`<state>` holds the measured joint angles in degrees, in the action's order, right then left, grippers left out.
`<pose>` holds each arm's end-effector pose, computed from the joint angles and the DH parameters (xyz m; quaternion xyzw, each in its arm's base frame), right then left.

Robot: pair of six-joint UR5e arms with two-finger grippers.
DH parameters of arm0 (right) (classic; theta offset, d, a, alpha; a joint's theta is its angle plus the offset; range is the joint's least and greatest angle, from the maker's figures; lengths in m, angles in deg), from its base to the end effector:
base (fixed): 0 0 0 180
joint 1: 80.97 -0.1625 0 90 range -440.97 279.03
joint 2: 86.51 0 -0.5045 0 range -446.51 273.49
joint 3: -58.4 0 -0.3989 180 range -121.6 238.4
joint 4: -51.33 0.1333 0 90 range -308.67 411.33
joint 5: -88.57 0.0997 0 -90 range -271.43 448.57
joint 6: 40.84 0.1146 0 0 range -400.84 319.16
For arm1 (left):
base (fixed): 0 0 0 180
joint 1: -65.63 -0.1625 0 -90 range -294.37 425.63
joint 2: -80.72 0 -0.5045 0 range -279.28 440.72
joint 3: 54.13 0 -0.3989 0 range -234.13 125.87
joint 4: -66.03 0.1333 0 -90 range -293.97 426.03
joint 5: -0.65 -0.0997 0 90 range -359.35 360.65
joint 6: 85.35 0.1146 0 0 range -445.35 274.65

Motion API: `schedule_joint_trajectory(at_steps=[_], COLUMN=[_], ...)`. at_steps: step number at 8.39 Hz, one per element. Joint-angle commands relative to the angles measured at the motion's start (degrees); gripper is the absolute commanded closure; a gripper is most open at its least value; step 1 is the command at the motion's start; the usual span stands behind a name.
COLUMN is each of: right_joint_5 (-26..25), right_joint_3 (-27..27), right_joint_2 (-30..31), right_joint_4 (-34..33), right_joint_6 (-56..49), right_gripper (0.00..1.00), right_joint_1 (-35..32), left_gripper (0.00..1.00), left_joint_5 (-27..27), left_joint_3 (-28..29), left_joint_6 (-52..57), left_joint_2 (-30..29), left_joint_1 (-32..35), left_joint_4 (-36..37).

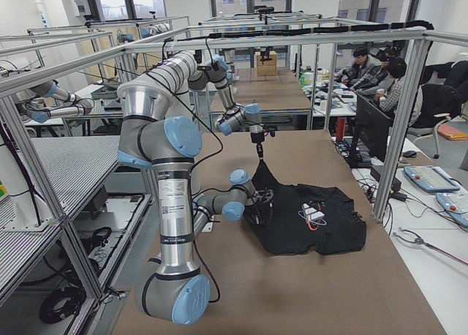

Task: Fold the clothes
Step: 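Lift the hem with both grippers and fold it toward the collar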

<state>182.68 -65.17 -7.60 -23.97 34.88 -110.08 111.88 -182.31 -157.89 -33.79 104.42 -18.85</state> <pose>-0.4021 -0.3671 0.3497 0.1540 -0.4713 0.0944 0.8633 0.3602 -0.4073 0.2402 0.0807 0.4935 -0.0723 0.8630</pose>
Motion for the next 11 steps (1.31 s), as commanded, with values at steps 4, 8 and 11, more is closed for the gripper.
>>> schedule_joint_trajectory(at_steps=[4,8,11], right_joint_5=[15.2,14.9,10.4], right_joint_3=[-14.8,-22.4,-21.0], right_joint_2=[13.4,18.1,16.0], right_joint_4=[-1.0,-3.1,-5.5], right_joint_6=[-6.2,-6.2,-6.0], right_gripper=[1.00,1.00,1.00], right_joint_1=[11.0,17.3,15.5], left_gripper=[1.00,1.00,1.00], left_joint_5=[13.7,13.1,9.7], left_joint_3=[-17.6,-22.6,-19.5], left_joint_6=[2.1,2.0,2.0], left_joint_2=[10.2,14.6,13.8], left_joint_1=[-11.8,-17.3,-13.1], left_joint_4=[4.5,4.6,4.6])
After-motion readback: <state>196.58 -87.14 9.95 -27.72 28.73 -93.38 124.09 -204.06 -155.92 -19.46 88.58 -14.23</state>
